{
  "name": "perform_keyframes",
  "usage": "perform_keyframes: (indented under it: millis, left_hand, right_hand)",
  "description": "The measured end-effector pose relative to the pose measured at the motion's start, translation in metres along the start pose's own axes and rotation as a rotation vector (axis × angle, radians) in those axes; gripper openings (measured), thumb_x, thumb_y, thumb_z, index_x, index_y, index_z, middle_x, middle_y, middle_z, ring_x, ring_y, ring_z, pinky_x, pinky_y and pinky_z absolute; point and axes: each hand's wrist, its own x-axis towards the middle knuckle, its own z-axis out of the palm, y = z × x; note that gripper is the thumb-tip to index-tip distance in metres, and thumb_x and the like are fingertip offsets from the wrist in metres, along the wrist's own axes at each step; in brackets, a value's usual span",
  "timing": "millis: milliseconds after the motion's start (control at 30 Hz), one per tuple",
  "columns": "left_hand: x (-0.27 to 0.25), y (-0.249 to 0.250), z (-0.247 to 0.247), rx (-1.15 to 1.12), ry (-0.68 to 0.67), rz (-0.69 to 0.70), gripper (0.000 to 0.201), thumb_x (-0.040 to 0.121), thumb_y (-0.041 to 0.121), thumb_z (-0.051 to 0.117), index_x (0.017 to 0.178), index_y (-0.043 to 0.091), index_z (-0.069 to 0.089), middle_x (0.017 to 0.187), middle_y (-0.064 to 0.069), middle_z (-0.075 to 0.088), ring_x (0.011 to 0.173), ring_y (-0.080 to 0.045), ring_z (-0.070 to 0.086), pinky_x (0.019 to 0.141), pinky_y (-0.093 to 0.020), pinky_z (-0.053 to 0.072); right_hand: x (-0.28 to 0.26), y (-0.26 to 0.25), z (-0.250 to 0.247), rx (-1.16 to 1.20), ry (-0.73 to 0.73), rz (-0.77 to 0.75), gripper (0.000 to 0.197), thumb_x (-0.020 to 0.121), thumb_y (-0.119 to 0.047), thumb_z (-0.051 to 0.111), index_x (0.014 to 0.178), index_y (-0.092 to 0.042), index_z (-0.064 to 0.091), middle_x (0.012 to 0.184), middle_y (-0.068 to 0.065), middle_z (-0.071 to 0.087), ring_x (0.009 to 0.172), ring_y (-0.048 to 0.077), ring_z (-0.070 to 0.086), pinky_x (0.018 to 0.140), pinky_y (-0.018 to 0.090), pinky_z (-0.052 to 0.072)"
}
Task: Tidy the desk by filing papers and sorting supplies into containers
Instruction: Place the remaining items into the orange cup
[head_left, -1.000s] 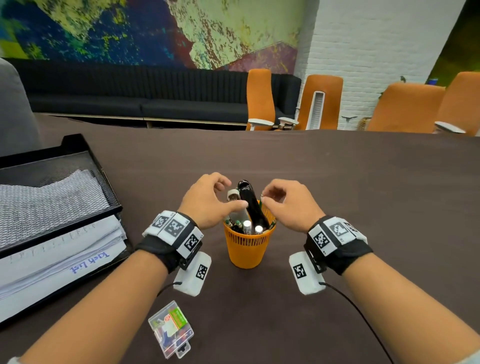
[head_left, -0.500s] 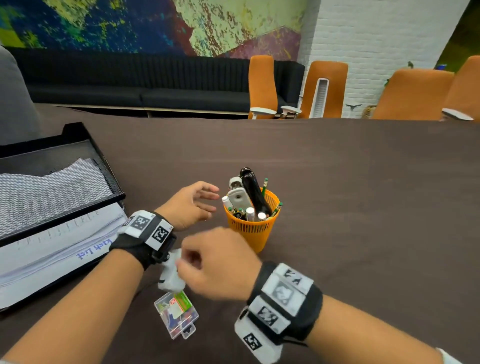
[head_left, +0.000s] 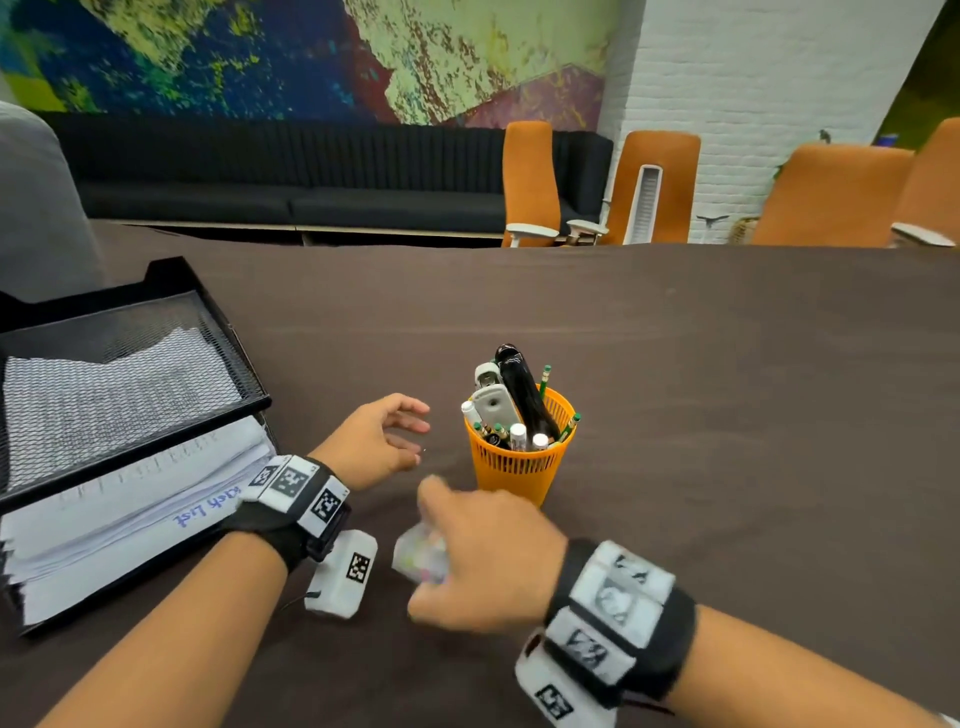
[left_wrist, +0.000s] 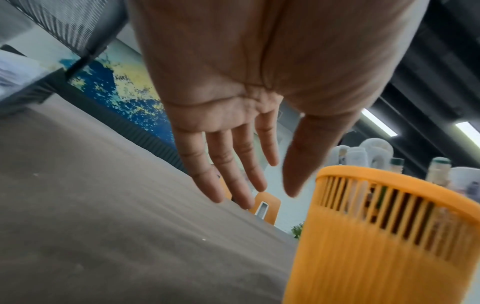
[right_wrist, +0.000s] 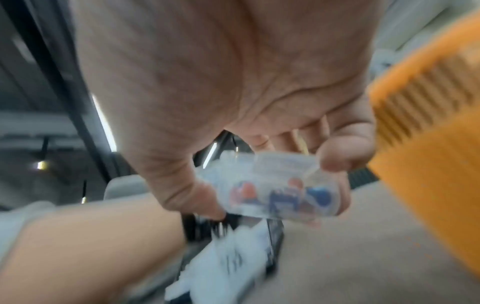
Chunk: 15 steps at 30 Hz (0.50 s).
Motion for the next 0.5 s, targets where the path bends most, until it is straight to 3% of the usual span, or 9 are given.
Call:
perform_keyframes:
  millis: [33, 100, 167, 233, 267, 333, 367, 500]
  left_hand:
    - [-0.001, 0.003, 0.005, -0.024, -0.05, -0.001, 0.063, 0.064, 0.002, 0.082, 0.116, 0.023, 0.053, 0.122, -0.014, 0.062, 0.088, -0.022, 0.065, 0.085, -0.036, 0.054]
    - [0.0, 0.009, 0.015, 0.003, -0.131, 0.013, 0.11, 0.041, 0.033, 0.091, 0.137, 0.021, 0.04, 0.129, -0.004, 0.056, 0.108, -0.018, 0.062, 0.096, -0.034, 0.051]
    - [0.002, 0.016, 0.025, 0.026, -0.172, 0.02, 0.14, 0.032, 0.049, 0.094, 0.15, 0.025, 0.024, 0.142, 0.005, 0.047, 0.126, -0.013, 0.052, 0.105, -0.036, 0.046]
    - [0.004, 0.024, 0.039, -0.003, -0.165, 0.035, 0.145, 0.039, 0.047, 0.096, 0.154, 0.03, 0.01, 0.151, 0.009, 0.037, 0.136, -0.011, 0.041, 0.111, -0.035, 0.04]
    - [0.004, 0.028, 0.045, -0.024, -0.143, 0.047, 0.143, 0.045, 0.04, 0.097, 0.155, 0.029, 0.006, 0.152, 0.01, 0.034, 0.137, -0.009, 0.038, 0.11, -0.027, 0.039]
    - [0.004, 0.036, 0.059, -0.08, -0.079, 0.055, 0.138, 0.055, 0.023, 0.095, 0.155, 0.028, 0.001, 0.15, 0.011, 0.032, 0.132, -0.004, 0.037, 0.093, -0.006, 0.038]
    - [0.004, 0.039, 0.064, -0.107, -0.04, 0.056, 0.137, 0.056, 0.018, 0.095, 0.155, 0.029, 0.001, 0.148, 0.01, 0.033, 0.128, -0.003, 0.038, 0.086, -0.004, 0.037]
    - [0.006, 0.039, 0.076, -0.203, 0.042, 0.103, 0.14, 0.051, 0.016, 0.097, 0.154, 0.035, 0.004, 0.143, 0.011, 0.038, 0.122, -0.002, 0.045, 0.083, -0.005, 0.039]
  right_hand:
    - [-0.007, 0.003, -0.021, 0.061, 0.073, 0.035, 0.04, 0.075, -0.045, 0.064, 0.096, -0.023, 0.038, 0.086, -0.002, 0.058, 0.079, 0.028, 0.055, 0.064, 0.032, 0.041]
    - [-0.013, 0.016, -0.062, 0.164, 0.261, 0.106, 0.03, 0.075, -0.044, 0.063, 0.088, -0.023, 0.047, 0.079, -0.005, 0.058, 0.073, 0.023, 0.053, 0.065, 0.035, 0.048]
    - [-0.011, 0.038, -0.098, 0.186, 0.406, 0.142, 0.022, 0.078, -0.041, 0.064, 0.087, -0.023, 0.056, 0.079, -0.004, 0.062, 0.073, 0.019, 0.059, 0.067, 0.036, 0.051]
    - [-0.003, 0.063, -0.122, 0.124, 0.404, 0.193, 0.017, 0.083, -0.035, 0.065, 0.093, -0.024, 0.057, 0.09, -0.003, 0.066, 0.083, 0.02, 0.062, 0.072, 0.038, 0.053]
    - [0.003, 0.075, -0.13, 0.061, 0.365, 0.224, 0.021, 0.084, -0.033, 0.066, 0.098, -0.023, 0.054, 0.098, -0.001, 0.066, 0.09, 0.023, 0.062, 0.077, 0.039, 0.053]
    - [0.015, 0.093, -0.138, -0.076, 0.233, 0.287, 0.032, 0.083, -0.03, 0.07, 0.107, -0.023, 0.051, 0.112, 0.003, 0.063, 0.1, 0.025, 0.06, 0.084, 0.04, 0.052]
    - [0.02, 0.097, -0.138, -0.137, 0.166, 0.292, 0.034, 0.082, -0.028, 0.072, 0.11, -0.022, 0.053, 0.114, 0.003, 0.062, 0.102, 0.025, 0.059, 0.085, 0.038, 0.052]
    - [0.037, 0.099, -0.119, -0.188, -0.086, 0.205, 0.024, 0.084, -0.025, 0.069, 0.108, -0.022, 0.064, 0.106, -0.001, 0.066, 0.1, 0.023, 0.061, 0.085, 0.039, 0.053]
